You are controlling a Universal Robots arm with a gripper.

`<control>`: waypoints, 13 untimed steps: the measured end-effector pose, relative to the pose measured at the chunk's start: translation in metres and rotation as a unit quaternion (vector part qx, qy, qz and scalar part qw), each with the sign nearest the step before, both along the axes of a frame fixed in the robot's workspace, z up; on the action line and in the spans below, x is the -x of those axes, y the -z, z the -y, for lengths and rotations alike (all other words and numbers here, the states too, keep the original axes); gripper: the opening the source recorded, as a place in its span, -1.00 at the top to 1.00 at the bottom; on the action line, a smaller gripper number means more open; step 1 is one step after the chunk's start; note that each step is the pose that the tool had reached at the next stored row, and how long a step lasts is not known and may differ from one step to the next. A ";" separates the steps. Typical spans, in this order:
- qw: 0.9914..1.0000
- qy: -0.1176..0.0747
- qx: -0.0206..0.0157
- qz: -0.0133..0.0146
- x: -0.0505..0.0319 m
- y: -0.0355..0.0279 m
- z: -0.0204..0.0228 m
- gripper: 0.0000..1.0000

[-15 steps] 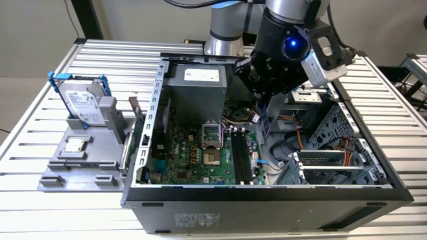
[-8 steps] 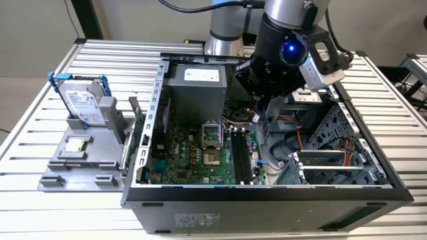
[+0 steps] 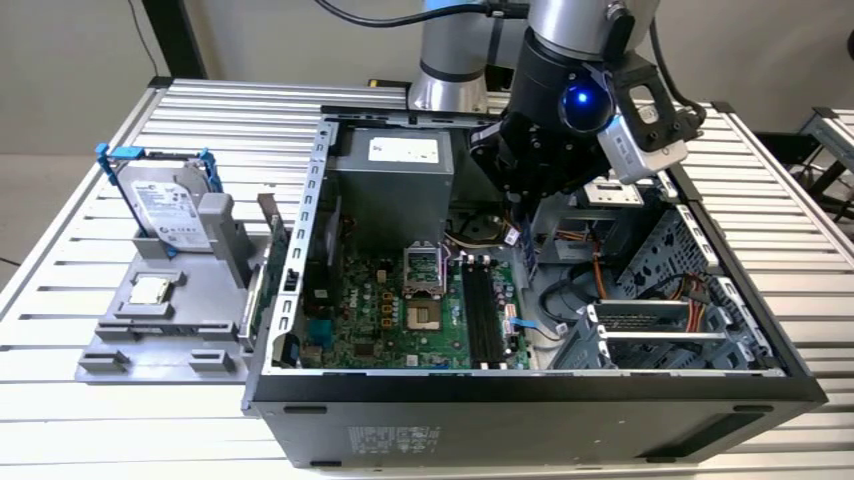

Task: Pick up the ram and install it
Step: 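Insert the ram into the slot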

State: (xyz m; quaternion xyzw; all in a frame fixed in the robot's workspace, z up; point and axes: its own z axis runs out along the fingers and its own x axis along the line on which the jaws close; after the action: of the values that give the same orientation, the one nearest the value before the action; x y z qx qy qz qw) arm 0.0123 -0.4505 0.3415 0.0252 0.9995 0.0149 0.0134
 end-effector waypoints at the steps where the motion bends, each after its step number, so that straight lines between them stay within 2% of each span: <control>1: 1.000 0.000 0.000 0.000 0.0000 0.0000 0.0000 1.00; 7: 1.000 0.000 0.000 0.000 0.0000 0.0007 0.0000 1.00; 13: 1.000 0.000 0.000 0.000 0.0000 0.0094 -0.0002 1.00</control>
State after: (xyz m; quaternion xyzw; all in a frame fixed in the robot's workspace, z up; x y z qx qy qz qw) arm 0.0123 -0.4503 0.3322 0.0252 0.9995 0.0146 0.0134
